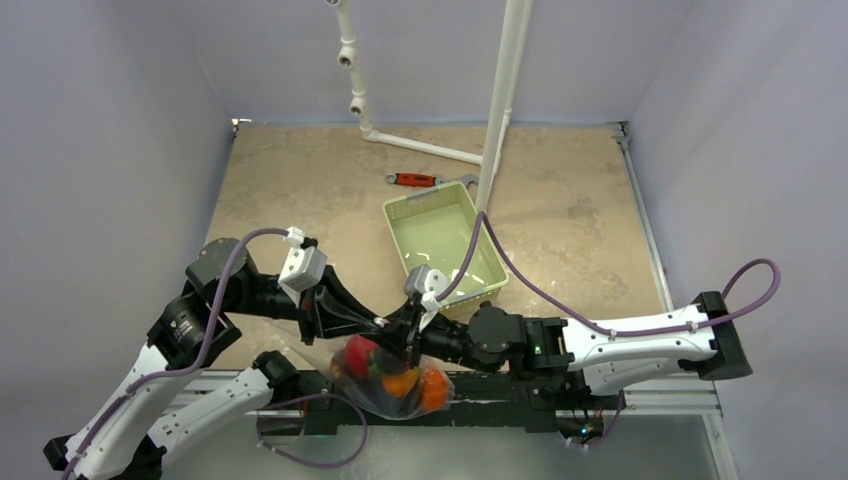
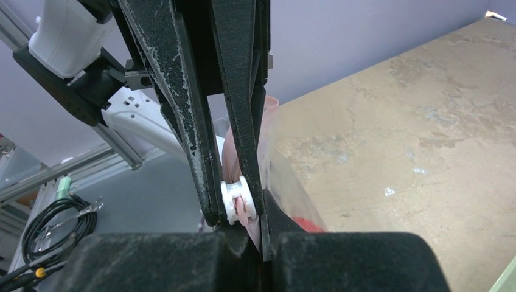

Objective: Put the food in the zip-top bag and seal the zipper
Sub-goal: Zip the zipper food storage bag at the center of the board.

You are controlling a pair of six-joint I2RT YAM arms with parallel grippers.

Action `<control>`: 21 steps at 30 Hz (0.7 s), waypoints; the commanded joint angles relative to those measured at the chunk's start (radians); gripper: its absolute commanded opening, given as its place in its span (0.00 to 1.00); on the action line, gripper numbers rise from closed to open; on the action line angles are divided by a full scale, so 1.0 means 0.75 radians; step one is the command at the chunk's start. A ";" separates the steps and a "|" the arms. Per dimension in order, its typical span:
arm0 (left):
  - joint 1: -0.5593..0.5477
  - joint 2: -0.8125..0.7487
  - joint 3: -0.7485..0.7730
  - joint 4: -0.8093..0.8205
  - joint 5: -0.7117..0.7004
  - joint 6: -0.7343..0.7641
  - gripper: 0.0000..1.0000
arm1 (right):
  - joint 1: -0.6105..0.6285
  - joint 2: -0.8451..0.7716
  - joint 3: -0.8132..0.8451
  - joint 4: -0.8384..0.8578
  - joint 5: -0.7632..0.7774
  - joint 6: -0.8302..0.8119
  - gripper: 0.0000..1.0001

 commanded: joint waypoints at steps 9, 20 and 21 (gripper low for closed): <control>-0.001 -0.052 0.038 -0.284 -0.181 0.102 0.00 | -0.006 -0.124 0.001 0.172 0.087 0.004 0.00; -0.001 -0.103 0.064 -0.404 -0.283 0.095 0.00 | -0.007 -0.219 -0.043 0.139 0.178 0.020 0.00; -0.002 -0.110 0.064 -0.410 -0.289 0.089 0.00 | -0.007 -0.227 -0.046 0.134 0.188 0.023 0.00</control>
